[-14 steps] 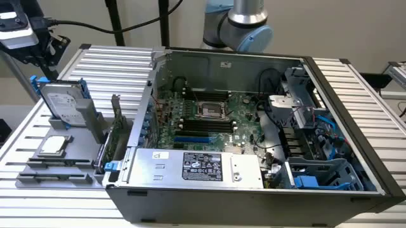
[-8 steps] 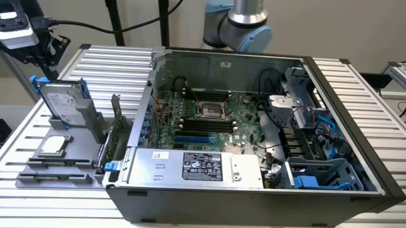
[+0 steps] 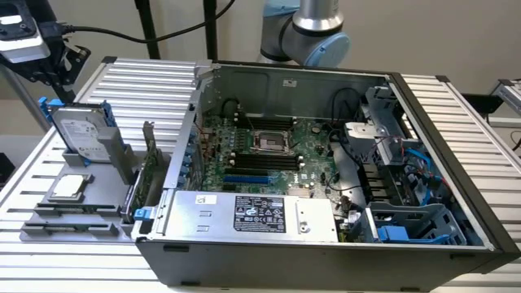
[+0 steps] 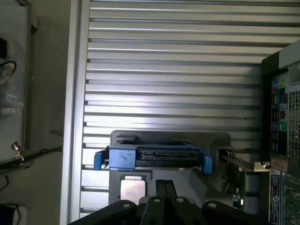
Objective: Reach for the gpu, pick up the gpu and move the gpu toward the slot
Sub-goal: 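Reach for the gpu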
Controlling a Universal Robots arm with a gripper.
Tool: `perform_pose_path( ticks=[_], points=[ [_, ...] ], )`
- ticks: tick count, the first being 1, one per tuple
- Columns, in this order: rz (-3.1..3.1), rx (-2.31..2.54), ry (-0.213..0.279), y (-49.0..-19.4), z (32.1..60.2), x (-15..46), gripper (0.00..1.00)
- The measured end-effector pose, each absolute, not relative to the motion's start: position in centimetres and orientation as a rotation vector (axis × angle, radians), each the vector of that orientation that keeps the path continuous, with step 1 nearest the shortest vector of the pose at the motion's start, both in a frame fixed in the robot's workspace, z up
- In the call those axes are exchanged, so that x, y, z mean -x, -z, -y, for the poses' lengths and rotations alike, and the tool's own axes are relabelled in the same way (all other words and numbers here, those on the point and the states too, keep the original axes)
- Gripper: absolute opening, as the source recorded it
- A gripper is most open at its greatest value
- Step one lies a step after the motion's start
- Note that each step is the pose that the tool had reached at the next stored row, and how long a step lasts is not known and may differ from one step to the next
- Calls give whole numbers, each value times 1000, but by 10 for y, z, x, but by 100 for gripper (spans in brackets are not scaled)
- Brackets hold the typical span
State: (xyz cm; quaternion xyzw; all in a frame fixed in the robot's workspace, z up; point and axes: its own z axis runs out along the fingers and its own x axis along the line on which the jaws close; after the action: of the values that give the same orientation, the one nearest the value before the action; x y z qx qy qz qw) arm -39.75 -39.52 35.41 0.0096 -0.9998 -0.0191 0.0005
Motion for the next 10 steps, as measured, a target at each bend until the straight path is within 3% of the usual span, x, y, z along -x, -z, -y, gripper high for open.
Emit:
perform_pose_path(
  ticks=[10],
  points=[
    [3140, -30, 60, -352, 430, 382, 11]
  ],
)
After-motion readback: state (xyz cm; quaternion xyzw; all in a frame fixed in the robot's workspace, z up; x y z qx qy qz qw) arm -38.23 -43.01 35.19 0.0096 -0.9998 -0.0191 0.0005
